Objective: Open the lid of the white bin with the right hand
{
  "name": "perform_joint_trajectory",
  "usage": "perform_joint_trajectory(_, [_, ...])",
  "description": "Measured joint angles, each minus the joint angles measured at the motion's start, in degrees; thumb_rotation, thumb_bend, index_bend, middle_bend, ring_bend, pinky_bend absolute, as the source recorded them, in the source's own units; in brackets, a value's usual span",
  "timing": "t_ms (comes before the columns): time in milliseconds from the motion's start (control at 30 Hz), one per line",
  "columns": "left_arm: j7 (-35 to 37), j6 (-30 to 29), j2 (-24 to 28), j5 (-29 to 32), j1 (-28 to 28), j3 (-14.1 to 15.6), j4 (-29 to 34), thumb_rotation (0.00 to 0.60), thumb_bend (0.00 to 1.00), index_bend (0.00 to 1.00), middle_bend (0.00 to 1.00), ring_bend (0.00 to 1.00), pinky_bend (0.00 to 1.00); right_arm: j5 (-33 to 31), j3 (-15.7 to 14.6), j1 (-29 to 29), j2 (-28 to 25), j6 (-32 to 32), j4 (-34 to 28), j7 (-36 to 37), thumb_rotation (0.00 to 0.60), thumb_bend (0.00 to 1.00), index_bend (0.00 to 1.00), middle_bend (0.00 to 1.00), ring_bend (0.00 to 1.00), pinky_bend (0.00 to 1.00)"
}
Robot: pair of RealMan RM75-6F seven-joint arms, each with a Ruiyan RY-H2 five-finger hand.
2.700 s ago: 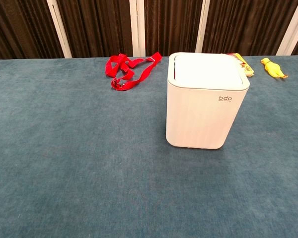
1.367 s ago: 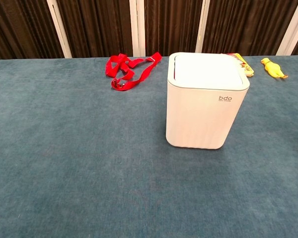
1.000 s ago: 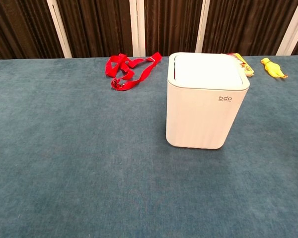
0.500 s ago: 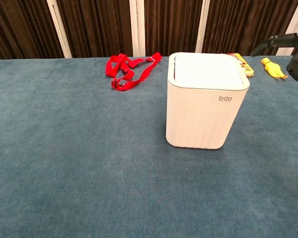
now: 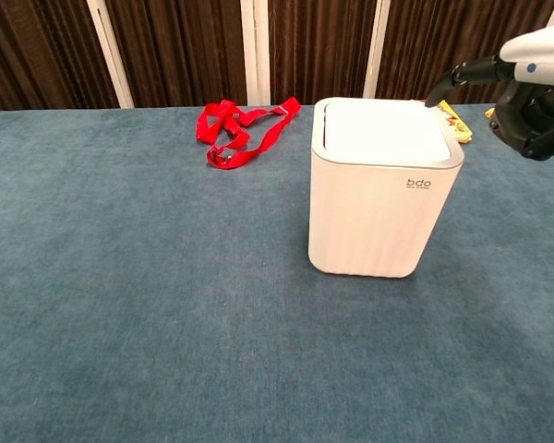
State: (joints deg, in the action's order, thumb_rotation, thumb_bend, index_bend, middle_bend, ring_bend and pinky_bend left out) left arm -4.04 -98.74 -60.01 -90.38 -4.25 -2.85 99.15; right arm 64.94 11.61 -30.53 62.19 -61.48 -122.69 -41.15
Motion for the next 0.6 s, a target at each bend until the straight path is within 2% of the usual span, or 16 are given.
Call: perform_joint_trajectory(600, [0.1,-0.3,-0.1,0.2,-0.2,-0.3,0.1,0.6,0.12,0.11,0.02,0.0,0.0,2.0,-3.4,-1.4,0.0,-0.8,-2.7,-0.4,0.6,0.86,0.24,0.78,0.76,0.65])
